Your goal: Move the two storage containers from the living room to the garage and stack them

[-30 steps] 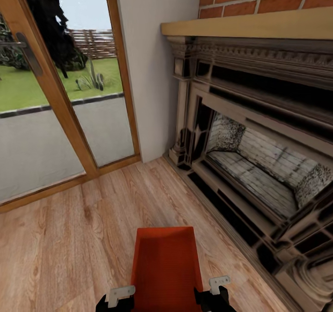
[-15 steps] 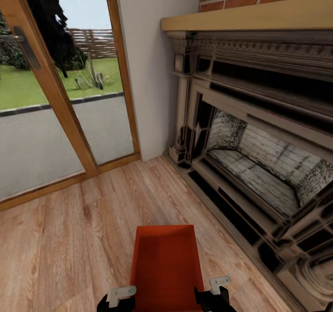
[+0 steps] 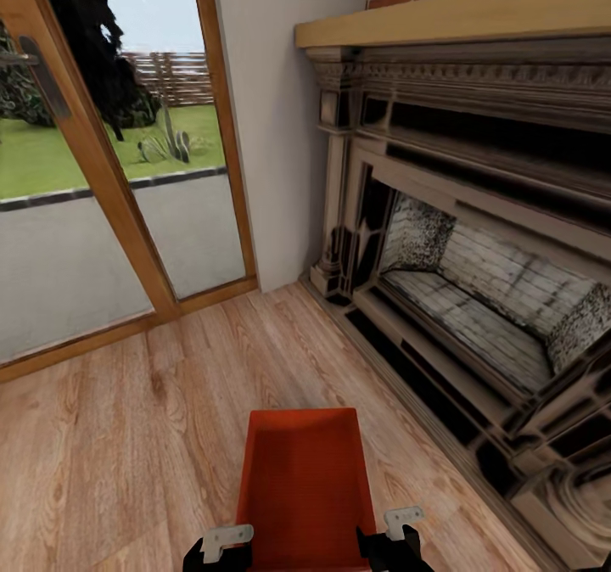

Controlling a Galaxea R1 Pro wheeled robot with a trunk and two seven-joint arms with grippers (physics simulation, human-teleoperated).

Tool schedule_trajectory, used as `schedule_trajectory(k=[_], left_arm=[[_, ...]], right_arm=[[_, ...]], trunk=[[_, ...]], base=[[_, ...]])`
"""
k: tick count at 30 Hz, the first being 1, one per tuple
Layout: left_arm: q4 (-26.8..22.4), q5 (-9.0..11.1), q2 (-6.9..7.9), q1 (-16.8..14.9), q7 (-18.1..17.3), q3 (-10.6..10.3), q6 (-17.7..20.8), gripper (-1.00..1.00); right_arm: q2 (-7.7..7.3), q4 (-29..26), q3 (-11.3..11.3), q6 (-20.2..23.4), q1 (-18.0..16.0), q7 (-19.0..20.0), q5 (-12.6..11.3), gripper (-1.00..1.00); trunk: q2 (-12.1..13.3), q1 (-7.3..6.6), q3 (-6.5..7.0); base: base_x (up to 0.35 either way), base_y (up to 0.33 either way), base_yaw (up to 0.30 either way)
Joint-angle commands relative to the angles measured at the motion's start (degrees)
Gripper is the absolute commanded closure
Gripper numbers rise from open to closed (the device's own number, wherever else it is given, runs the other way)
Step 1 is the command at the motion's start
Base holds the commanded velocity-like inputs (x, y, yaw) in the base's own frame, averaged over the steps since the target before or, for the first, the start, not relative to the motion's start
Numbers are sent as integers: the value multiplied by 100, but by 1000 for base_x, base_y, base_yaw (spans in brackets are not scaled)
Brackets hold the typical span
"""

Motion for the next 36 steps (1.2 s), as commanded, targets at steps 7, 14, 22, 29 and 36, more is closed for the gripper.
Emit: schedule_trajectory(k=[7,14,22,29,36], left_arm=[[3,-40,0,-2,38,-9,-10,-100],[3,-45,0,-2,38,-9,-10,-100],[3,-46,0,-2,38,-9,-10,-100],[3,-48,0,-2,38,-9,-10,-100],[3,-49,0,-2,38,-9,-10,-100]], right_arm=[[4,1,-27,-17,-2,26,45,-100],[4,1,-27,-17,-2,26,45,-100],[4,1,-27,-17,-2,26,45,-100],[4,1,-27,-17,-2,26,45,-100],[4,1,-27,-17,-2,26,48,-100]], trunk=[[-284,154,-130],[-565,307,-256],[-885,483,-399],[-1166,637,-525],[-1447,791,-651]], base=[[0,0,0],[0,0,0],[0,0,0],[0,0,0],[0,0,0]])
